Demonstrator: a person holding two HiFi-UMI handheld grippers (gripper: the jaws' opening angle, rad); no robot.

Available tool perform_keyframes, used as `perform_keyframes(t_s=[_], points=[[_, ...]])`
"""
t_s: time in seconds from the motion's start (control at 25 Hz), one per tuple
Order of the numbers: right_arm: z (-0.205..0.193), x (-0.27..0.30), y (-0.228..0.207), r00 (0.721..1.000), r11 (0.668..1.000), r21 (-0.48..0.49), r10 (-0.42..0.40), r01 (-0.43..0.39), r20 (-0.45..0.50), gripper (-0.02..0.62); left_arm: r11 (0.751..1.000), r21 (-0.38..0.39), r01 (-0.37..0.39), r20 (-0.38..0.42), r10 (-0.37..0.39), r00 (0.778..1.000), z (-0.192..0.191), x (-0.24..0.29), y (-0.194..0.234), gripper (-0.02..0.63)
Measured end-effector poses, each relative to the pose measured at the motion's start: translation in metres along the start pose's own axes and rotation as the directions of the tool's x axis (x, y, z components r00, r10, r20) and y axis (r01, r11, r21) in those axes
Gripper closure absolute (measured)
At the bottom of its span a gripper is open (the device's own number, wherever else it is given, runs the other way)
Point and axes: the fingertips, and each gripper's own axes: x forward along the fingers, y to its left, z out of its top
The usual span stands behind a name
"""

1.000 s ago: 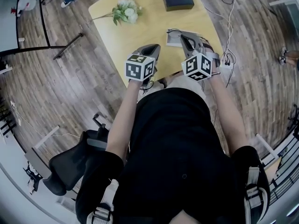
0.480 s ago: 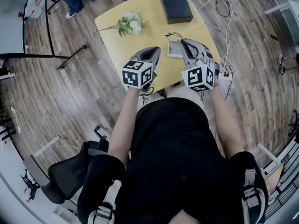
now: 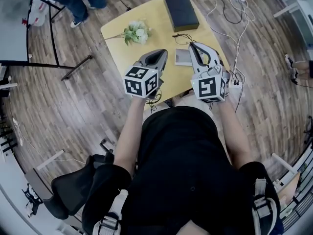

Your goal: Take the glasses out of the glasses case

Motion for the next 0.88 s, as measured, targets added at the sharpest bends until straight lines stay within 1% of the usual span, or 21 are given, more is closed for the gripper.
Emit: perform_keyframes(t_s=[0.08, 0.32, 0.6, 0.88], points=[[0.005, -0.005, -0.003, 1.000, 1.000, 0.025, -0.003, 0.003, 0.015, 0.571, 1.000, 0.008, 0.003, 0.015, -0.003, 1.000, 0.006, -0.002, -0.004, 0.584], [0.020, -0.019, -0.011, 0.998, 0.999, 0.051, -0.021, 0.018, 0.054, 0.572, 0.999, 0.039, 0.013, 0.051, -0.015, 0.999, 0.023, -0.005, -0.018, 0.584], [0.027, -0.027, -0.013, 0.997, 0.995, 0.097, -0.018, 0.011, 0.075, 0.574, 0.998, 0.063, 0.030, 0.079, -0.035, 0.996, 0.032, -0.010, -0.032, 0.584], [0.028, -0.031, -0.010, 0.997, 0.996, 0.091, -0.011, 0.003, 0.081, 0.575, 0.997, 0.067, 0.034, 0.080, -0.040, 0.996, 0.030, -0.012, -0.036, 0.584]])
